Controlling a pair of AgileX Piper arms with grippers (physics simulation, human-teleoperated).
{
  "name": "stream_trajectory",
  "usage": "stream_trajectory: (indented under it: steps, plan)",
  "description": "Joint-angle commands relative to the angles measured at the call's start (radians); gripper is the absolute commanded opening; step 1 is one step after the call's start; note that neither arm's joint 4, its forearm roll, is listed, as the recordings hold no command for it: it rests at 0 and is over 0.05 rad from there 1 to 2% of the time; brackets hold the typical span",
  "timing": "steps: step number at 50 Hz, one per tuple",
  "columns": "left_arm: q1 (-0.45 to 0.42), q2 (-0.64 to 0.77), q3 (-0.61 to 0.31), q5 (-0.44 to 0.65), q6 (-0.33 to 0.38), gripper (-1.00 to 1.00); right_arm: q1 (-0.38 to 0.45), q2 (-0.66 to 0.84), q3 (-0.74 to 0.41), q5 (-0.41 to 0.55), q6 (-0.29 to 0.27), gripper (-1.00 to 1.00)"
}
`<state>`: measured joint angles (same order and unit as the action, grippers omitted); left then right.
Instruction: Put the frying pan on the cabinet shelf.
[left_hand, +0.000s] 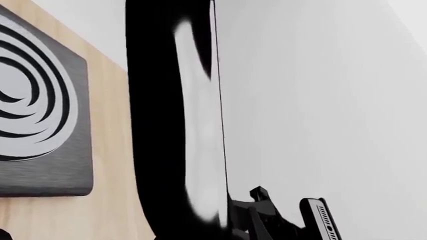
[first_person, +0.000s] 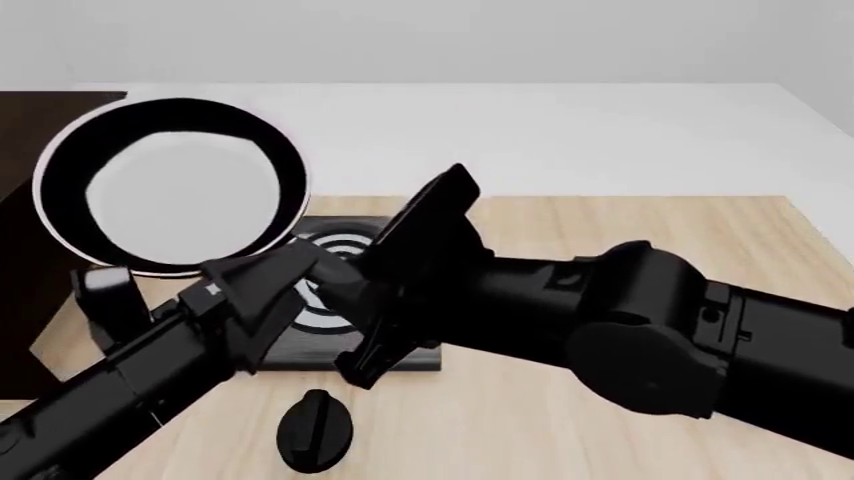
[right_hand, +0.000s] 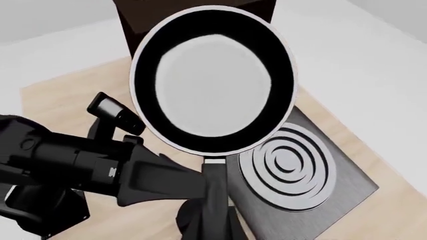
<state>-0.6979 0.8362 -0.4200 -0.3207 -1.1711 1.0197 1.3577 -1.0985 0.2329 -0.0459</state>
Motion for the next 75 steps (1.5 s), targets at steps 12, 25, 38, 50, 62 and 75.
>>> stream_trajectory:
  steps: [12,25,38,50,62,75]
  plan:
    - [0.010,0.039,-0.044,0.010,0.039,1.00,0.017,-0.021,0.002,-0.023,0.010,-1.00]
    - [0.022,0.049,-0.045,0.004,0.038,1.00,0.030,-0.022,0.011,-0.026,0.012,-1.00]
    - [0.017,0.062,-0.039,-0.016,0.030,-1.00,0.034,-0.019,0.021,-0.031,0.015,-1.00]
    - [0.001,0.062,-0.042,-0.009,0.031,-1.00,0.034,-0.017,0.023,-0.033,0.007,-1.00]
    - [0.002,0.052,-0.055,0.004,0.045,-1.00,0.011,-0.022,0.023,-0.029,0.008,1.00]
    - [0.005,0.046,-0.049,-0.003,0.047,-1.00,-0.007,-0.036,0.020,-0.008,-0.008,1.00]
